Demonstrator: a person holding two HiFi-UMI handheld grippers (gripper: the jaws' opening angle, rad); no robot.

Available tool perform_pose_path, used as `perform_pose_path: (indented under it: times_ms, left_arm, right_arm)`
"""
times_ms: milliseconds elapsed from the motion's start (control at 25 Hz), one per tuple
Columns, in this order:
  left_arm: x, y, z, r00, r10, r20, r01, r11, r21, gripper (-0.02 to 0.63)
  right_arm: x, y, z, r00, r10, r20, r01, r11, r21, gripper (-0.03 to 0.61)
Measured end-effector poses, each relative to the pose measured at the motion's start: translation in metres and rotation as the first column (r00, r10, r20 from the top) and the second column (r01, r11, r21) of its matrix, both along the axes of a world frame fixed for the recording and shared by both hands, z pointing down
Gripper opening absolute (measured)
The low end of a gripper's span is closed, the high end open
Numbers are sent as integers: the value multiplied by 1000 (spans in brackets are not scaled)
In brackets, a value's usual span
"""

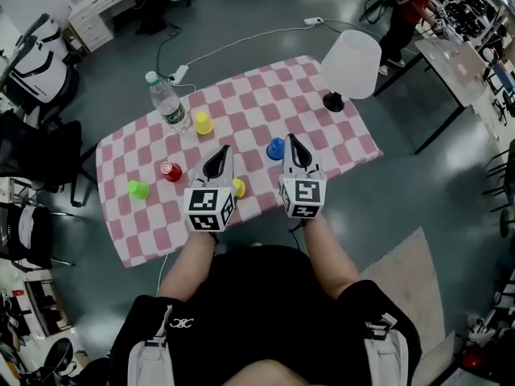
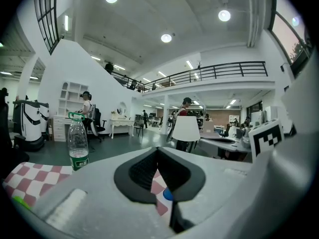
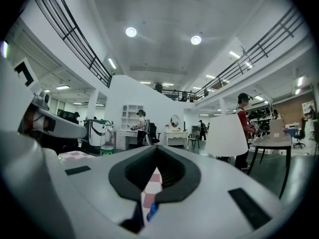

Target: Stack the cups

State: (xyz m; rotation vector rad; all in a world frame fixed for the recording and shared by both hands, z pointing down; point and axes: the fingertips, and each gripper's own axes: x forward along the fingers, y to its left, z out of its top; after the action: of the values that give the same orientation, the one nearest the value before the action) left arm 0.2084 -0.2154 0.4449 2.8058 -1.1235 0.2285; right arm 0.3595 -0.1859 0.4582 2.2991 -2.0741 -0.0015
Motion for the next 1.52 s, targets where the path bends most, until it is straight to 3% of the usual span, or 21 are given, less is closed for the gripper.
perform_pose_path:
  times_ms: [200,320,400,600,920,1400,1520]
  left_arm:
    - [9,-5,8,1000,15,11,-15,1000,-21,15]
    - [8,-10,10,1000,12,16,-11,1000,-25,15]
    - [5,-13,12,1000,5,20,-4,1000,-27,15]
    - [-8,-20,15,999,-23,32,24,999,-30,15]
    - [-35,-28,13,995,-88,51,89,996,-21,15]
    - [-59,-27,22,987,-145,73,148,989,-32,15]
    - [-63,-25,23,986,-149,76,152,988,-32,15]
  right_arm:
    - [14,-4,17,1000,13,16,-12,999,-38,5]
    - [13,-15,32,995,-50,88,56,996,-69,21]
    - [11,-25,48,988,-89,128,103,988,-111,145]
    - [9,-44,91,983,-141,120,166,959,-229,234]
    - [18,-64,165,983,-112,143,160,908,-388,238]
    - [16,-68,223,987,-75,142,139,837,-529,236]
    - [13,-68,224,987,-87,133,146,830,-538,204]
